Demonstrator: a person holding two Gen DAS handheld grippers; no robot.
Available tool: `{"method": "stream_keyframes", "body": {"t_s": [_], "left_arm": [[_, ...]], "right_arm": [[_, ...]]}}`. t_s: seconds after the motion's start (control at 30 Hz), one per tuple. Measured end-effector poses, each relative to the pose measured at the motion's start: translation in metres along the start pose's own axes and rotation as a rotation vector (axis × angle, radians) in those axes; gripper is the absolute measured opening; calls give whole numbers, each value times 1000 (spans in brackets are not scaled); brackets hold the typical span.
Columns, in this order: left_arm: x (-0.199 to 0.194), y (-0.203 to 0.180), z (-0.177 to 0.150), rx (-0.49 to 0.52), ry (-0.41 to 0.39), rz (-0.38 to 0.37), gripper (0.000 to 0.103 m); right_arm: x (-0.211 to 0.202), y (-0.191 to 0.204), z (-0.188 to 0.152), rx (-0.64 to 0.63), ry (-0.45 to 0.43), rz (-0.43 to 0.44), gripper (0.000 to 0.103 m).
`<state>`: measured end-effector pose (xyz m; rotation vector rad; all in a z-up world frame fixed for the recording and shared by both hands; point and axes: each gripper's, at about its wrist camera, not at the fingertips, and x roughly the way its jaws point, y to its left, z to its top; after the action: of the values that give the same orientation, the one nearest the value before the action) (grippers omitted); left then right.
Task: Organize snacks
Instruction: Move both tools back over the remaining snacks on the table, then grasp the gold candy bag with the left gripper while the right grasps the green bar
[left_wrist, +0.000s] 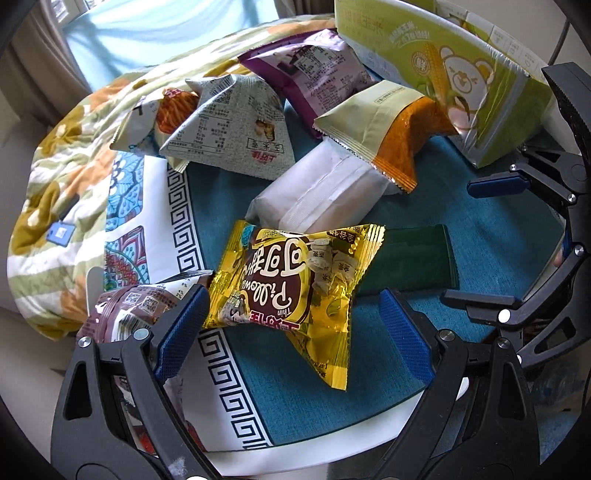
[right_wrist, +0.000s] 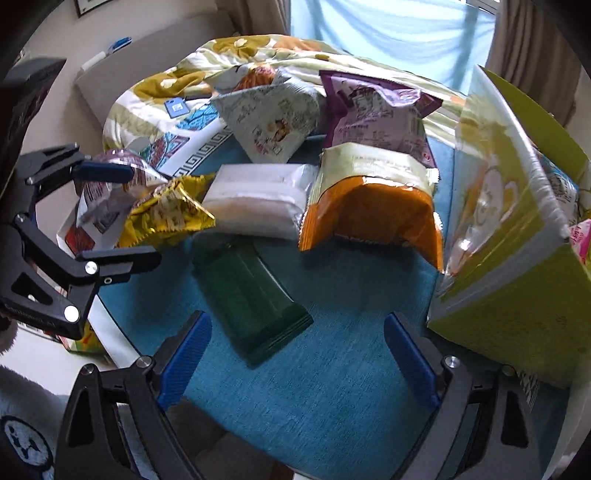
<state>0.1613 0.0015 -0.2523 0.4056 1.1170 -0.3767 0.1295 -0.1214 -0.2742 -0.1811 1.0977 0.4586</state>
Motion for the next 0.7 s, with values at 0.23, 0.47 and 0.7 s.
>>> {"method": "stream_keyframes", "body": {"t_s": [0.23,0.47,0.7], "left_arm": [[20,-2,5,-5,54,41,86],[29,11,5,-39,87,76,58],[25,9,3,-23,89,65,46]], "right_arm": [[24,14,5,-143,26,54,87],[38,21,16,-217,28,101,76],[42,27,23,-277,25,112,65]]}}
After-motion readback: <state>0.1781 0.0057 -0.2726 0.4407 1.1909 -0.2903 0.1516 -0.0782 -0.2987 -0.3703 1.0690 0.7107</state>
